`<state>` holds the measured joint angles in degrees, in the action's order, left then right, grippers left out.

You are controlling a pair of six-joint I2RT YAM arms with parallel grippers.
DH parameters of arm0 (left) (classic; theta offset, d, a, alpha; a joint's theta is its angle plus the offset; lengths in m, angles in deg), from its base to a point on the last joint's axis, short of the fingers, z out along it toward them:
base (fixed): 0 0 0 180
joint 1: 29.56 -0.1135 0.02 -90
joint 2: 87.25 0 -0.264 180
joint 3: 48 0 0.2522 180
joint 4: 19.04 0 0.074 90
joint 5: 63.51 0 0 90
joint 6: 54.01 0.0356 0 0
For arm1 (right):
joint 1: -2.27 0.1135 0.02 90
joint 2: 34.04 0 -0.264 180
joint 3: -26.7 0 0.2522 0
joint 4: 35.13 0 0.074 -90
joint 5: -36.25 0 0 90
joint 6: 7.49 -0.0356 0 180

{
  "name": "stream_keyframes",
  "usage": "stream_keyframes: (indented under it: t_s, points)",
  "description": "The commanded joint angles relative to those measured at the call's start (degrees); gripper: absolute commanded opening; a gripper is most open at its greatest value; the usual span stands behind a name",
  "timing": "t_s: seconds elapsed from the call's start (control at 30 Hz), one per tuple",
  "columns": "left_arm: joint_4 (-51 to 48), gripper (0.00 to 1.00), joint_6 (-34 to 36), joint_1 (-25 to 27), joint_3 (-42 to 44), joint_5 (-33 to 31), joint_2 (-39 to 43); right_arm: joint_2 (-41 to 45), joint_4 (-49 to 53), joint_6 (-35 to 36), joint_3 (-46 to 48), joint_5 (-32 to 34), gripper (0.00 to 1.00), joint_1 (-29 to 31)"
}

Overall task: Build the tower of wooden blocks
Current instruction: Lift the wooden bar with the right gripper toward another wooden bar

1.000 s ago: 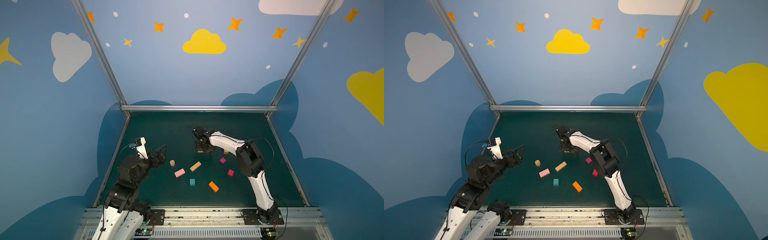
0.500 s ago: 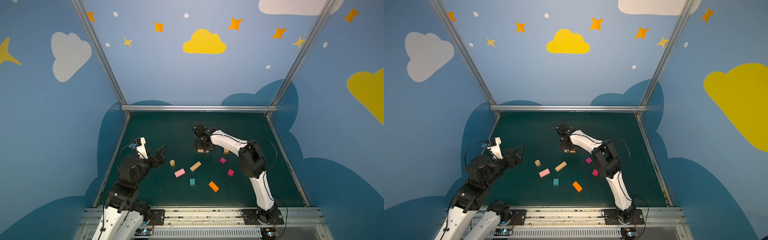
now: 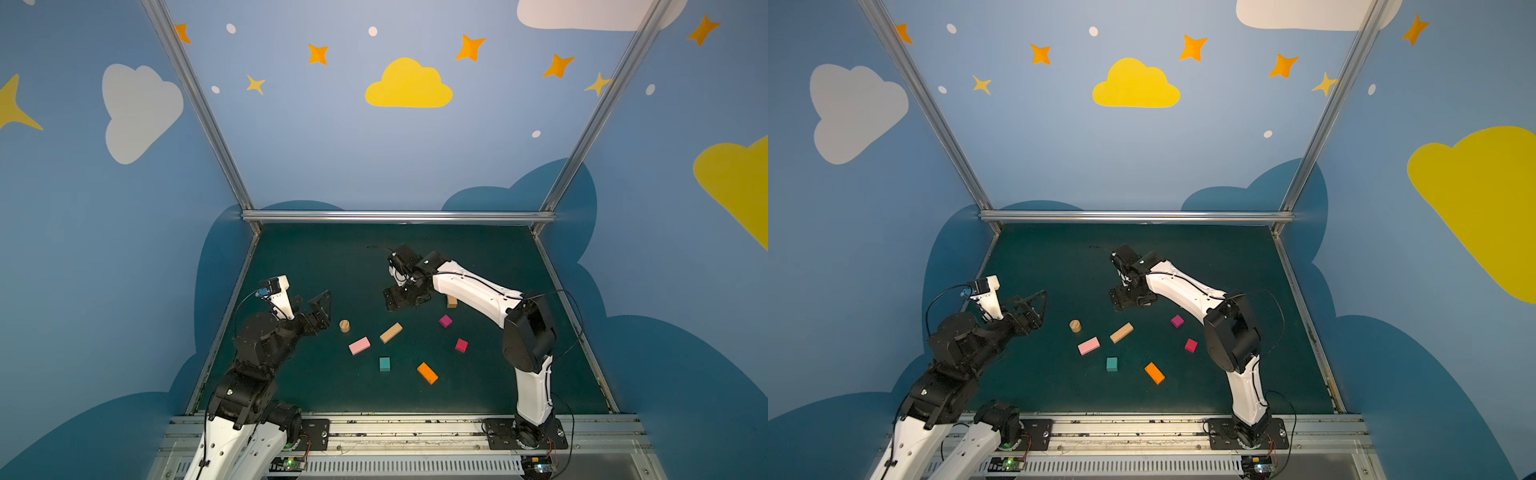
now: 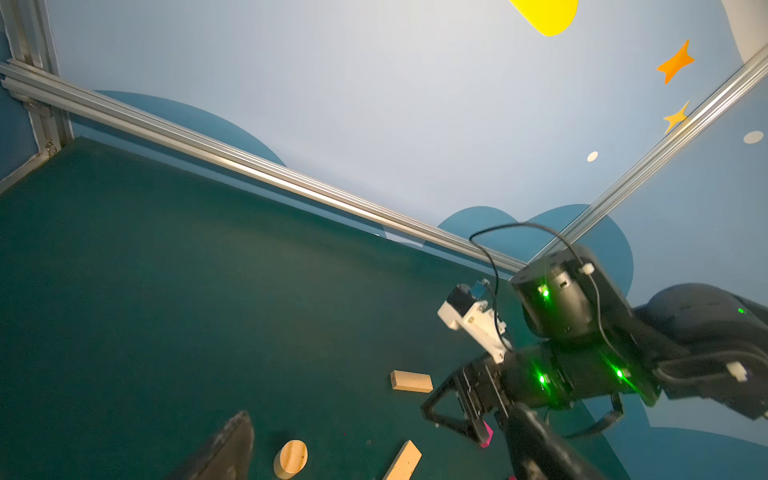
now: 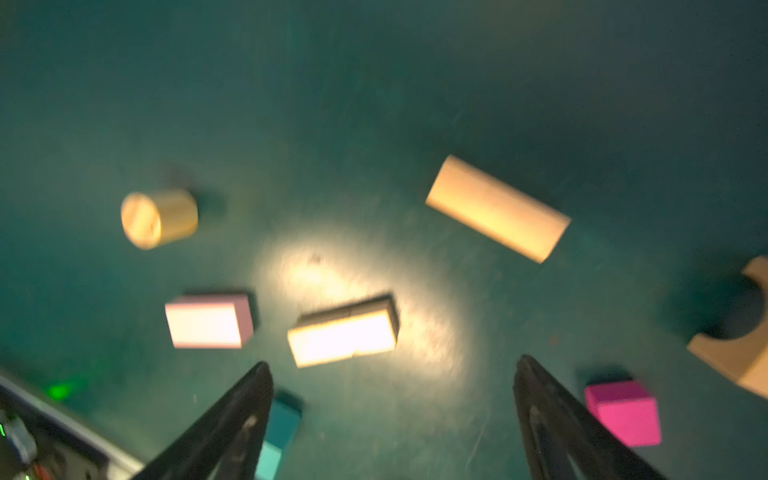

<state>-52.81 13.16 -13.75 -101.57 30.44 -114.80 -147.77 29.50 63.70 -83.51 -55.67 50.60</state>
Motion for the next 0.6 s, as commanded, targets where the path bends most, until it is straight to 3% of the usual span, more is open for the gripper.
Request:
stream_keyframes:
  t_s: [0.0, 0.27, 0.57]
  points:
    - [-0.3, 0.94, -1.1, 0.2, 0.3, -0.4, 0.3, 3.0, 1.8, 3.8, 2.8, 0.0, 0.89, 2.6]
    - [-0.8, 0.93, -2.3, 0.2, -0.1, -0.9, 0.7, 2.7, -0.7, 3.2, 5.6, 1.8, 0.90, 8.2]
    - [-1.9, 0.93, -2.5, 0.2, -0.7, -1.5, 1.1, 0.1, -2.4, 3.2, 5.9, 5.3, 0.90, 8.7]
